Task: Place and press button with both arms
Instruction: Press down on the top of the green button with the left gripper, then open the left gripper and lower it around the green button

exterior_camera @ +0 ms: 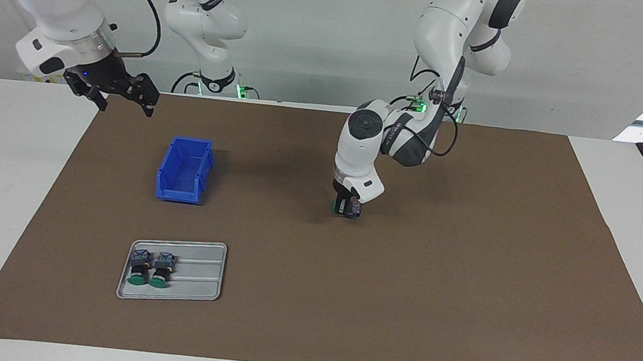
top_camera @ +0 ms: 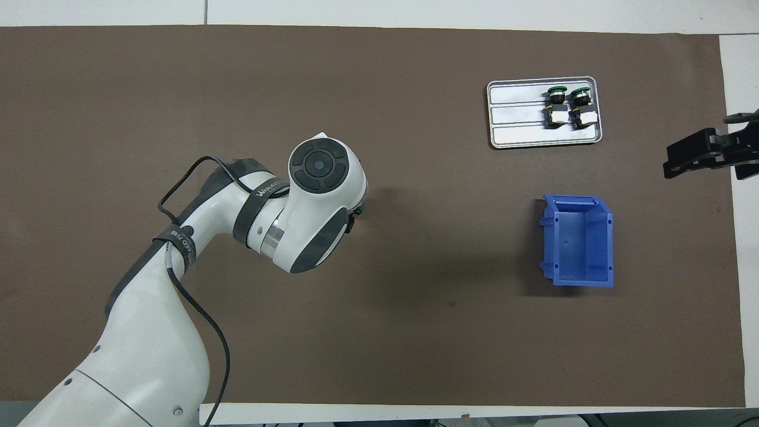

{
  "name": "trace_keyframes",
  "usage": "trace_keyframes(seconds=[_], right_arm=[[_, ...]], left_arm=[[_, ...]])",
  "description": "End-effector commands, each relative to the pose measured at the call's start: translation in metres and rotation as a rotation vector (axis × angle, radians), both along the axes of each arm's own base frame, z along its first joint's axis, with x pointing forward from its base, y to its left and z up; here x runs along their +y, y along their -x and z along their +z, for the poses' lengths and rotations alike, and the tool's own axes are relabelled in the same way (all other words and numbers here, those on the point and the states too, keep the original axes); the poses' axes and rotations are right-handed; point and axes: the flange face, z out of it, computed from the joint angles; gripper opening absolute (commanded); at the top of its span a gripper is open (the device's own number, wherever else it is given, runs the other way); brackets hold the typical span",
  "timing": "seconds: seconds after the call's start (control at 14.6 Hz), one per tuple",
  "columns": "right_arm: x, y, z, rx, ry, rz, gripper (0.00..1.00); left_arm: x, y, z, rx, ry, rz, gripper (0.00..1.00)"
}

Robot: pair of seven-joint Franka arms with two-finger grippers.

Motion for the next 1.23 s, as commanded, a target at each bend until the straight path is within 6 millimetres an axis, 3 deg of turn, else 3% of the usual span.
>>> trace_keyframes(seconds=[0.0,0.21,0.62,0.75,0.89,1.16], right_arm=[[0.001,0.006,0.001,-0.008,-0.007,0.023,1.00],[0.001,0.006,0.001,-0.008,-0.007,0.023,1.00],[0.002,0.006,0.001,-0.008,-0.007,0.024,1.00],[0.002,0.006,0.001,-0.008,-0.007,0.024,1.00],[0.002,0.006,0.001,-0.008,-0.007,0.024,1.00],[0.002,0.006,0.001,-0.008,-0.007,0.024,1.00]], left_arm=[[0.021,-0.002,0.018,0.023,0.038,0.040,0.20],[0.024,0.005,0.018,0.052,0.089,0.001,0.20],[0.043,-0.002,0.025,0.145,0.295,-0.041,0.20],[0.070,-0.012,0.018,0.194,0.425,-0.027,0.20],[0.079,-0.009,0.016,0.212,0.513,-0.071,0.20],[0.105,-0.021,0.009,0.212,0.640,-0.003,0.20]])
